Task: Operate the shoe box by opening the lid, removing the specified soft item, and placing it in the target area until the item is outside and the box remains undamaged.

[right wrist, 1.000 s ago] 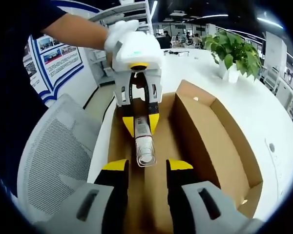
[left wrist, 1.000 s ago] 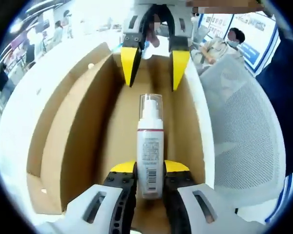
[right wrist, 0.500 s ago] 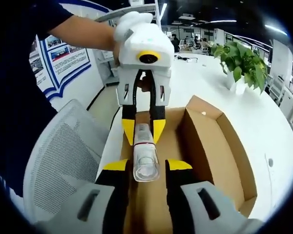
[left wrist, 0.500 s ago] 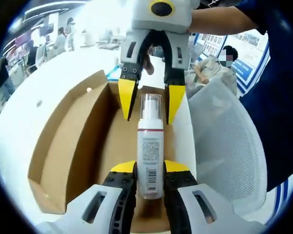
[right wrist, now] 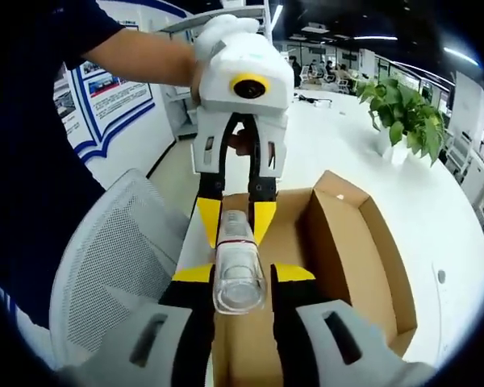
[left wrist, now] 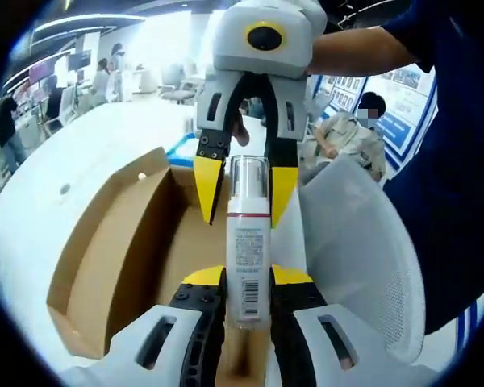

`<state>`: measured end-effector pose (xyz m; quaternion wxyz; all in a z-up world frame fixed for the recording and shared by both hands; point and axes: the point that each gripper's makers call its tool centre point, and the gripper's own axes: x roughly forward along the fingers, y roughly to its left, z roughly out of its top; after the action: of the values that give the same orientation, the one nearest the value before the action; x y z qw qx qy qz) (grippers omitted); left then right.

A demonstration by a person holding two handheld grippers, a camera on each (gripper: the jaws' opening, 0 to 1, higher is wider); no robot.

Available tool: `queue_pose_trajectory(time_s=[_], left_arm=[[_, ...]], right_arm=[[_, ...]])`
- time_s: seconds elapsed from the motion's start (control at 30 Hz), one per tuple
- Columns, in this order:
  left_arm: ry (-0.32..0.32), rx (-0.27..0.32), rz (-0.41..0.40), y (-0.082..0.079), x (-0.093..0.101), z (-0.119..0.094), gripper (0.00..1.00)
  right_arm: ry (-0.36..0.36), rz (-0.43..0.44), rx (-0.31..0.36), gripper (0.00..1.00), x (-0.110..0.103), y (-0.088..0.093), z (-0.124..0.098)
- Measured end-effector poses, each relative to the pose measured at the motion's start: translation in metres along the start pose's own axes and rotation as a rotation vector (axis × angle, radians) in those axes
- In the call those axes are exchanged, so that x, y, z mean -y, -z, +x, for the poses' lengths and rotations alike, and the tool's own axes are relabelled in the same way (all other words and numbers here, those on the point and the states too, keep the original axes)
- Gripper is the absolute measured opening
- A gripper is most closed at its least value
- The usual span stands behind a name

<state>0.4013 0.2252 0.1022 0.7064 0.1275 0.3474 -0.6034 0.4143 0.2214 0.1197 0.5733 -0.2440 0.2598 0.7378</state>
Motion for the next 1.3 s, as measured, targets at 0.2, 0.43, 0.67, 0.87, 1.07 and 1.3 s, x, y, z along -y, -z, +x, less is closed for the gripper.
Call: queue_pose_trajectory(time_s=[0.2, 0.43, 0.67, 0.87, 1.07, 1.3], left_arm=[[0.004, 0.023, 0.013, -0.007, 0.004, 0.000, 0.18], [0.007, 0.030, 0.008, -0.006, 0.010, 0.001, 0.18], [0.012, 0.042, -0.002, -0.006, 0.015, 0.002, 0.18], [0.008, 0.043, -0.010, -0.006, 0.017, 0.004, 0.18], [-0.004, 0.061, -0.019, -0.007, 0.016, 0.003, 0.19], [-0.020, 0.054, -0.064, -0.002, 0.012, -0.001, 0.31]], right_arm=[[-0.012, -0.009, -0.004, 0.20, -0.008, -0.005, -0.003], [-0.024, 0.004, -0.005, 0.20, -0.012, -0.007, -0.002], [-0.036, 0.030, 0.001, 0.20, -0.017, -0.008, -0.001], [-0.041, 0.035, 0.007, 0.19, -0.020, -0.010, -0.002], [-0.043, 0.033, -0.004, 0.19, -0.019, -0.010, -0.003], [-0.030, 0.014, -0.035, 0.19, -0.014, -0.009, -0.008]])
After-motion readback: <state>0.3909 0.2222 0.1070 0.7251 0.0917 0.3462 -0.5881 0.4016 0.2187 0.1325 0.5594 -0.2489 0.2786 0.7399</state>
